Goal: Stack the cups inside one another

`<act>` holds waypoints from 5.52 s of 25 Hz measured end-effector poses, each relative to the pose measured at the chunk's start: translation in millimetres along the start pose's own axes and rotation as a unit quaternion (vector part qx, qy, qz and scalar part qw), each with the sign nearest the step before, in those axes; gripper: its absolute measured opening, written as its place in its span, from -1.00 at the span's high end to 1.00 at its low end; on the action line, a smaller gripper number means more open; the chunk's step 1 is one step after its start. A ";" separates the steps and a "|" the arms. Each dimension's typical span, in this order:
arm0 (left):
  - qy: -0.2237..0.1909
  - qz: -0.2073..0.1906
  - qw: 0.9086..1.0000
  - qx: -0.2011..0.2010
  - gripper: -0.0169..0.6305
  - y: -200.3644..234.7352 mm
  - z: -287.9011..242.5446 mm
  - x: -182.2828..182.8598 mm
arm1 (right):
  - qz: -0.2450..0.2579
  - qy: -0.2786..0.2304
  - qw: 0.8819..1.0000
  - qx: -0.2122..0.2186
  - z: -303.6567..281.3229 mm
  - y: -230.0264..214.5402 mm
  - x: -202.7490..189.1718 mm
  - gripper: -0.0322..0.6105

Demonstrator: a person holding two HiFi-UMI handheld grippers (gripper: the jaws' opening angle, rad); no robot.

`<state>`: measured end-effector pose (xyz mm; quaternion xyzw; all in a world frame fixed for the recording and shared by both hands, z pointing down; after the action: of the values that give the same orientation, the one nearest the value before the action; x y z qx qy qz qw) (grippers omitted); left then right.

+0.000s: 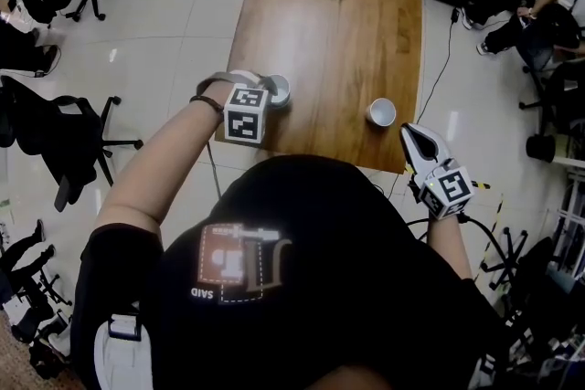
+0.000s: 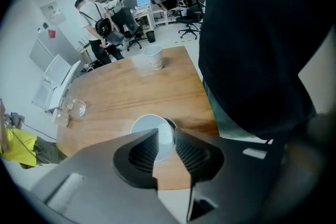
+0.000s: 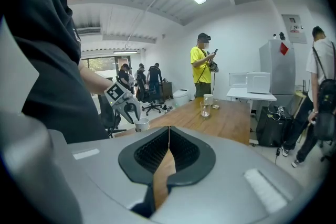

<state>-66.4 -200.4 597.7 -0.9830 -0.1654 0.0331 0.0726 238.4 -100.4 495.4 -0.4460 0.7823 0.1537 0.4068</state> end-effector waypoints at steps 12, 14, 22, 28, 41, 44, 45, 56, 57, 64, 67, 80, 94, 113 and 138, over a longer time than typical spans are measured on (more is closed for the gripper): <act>-0.401 0.417 0.809 0.104 0.74 11.7 111.8 -55.9 | -0.023 -0.061 0.998 0.020 1.9 -7.0 29.4 0.84; -0.472 0.504 0.718 0.087 0.90 -8.4 105.1 -70.9 | -0.030 -0.069 0.997 0.022 -0.4 -7.8 30.1 0.84; -0.483 0.598 0.639 0.038 0.94 -49.5 61.6 -67.6 | -0.033 -0.066 0.996 0.046 -15.4 1.0 30.7 0.85; -0.484 0.578 0.656 0.045 0.94 -39.1 70.6 -68.0 | -0.026 -0.055 0.997 0.051 -19.4 7.0 28.9 0.85; -0.149 0.092 0.982 0.064 0.64 -16.5 28.7 -20.3 | -0.047 -0.044 0.998 0.028 -2.1 2.4 11.1 0.85; -0.082 -0.015 0.995 0.058 0.60 -14.0 8.2 -15.0 | -0.056 -0.038 0.997 0.021 0.5 1.9 1.6 0.85; -0.062 -0.043 0.996 0.054 0.60 -14.5 0.0 -14.6 | -0.059 -0.036 0.997 0.018 1.4 2.1 -1.5 0.85; 0.007 -0.116 0.993 0.024 0.88 -12.4 -37.8 1.0 | -0.089 -0.036 0.995 -0.001 14.6 0.8 -22.0 0.85; 0.000 -0.113 0.993 0.020 0.88 -10.8 -32.4 5.7 | -0.091 -0.038 0.995 -0.003 15.6 -0.4 -24.1 0.85; -0.095 -0.086 0.991 0.040 0.88 29.7 45.2 83.4 | -0.103 -0.051 0.993 -0.018 30.5 -15.1 -35.3 0.85; -0.120 -0.098 0.987 0.049 0.88 44.4 69.4 126.0 | -0.111 -0.063 0.991 -0.030 41.4 -22.6 -41.4 0.85; -0.090 -0.195 0.977 0.011 0.88 39.7 22.3 247.7 | -0.154 -0.069 0.982 -0.081 99.4 -49.0 -83.7 0.85; -0.269 0.068 0.960 0.040 0.53 79.3 86.1 189.8 | -0.132 -0.081 0.985 -0.072 93.4 -53.2 -63.0 0.85; -0.484 0.544 0.680 0.090 0.94 -2.0 97.3 -77.9 | -0.055 -0.089 0.994 0.029 -2.8 -25.1 44.3 0.85; -0.500 0.527 0.682 0.085 0.94 -0.7 101.1 -93.8 | -0.069 -0.078 0.994 0.022 -31.1 -10.6 38.7 0.86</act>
<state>-164.1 -217.4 501.8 -0.7345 0.3718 0.5667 0.0328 221.1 -147.2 486.1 -0.4763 0.7189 0.1423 0.4859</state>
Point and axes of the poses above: the fingertips, and each gripper's own axes: z backward along the fingers, y to its left, x out of its top, the point moved 6 cm from there along z, backward along the fingers, and after that the axes turned 14 degrees about y, right-handed, at the moved point
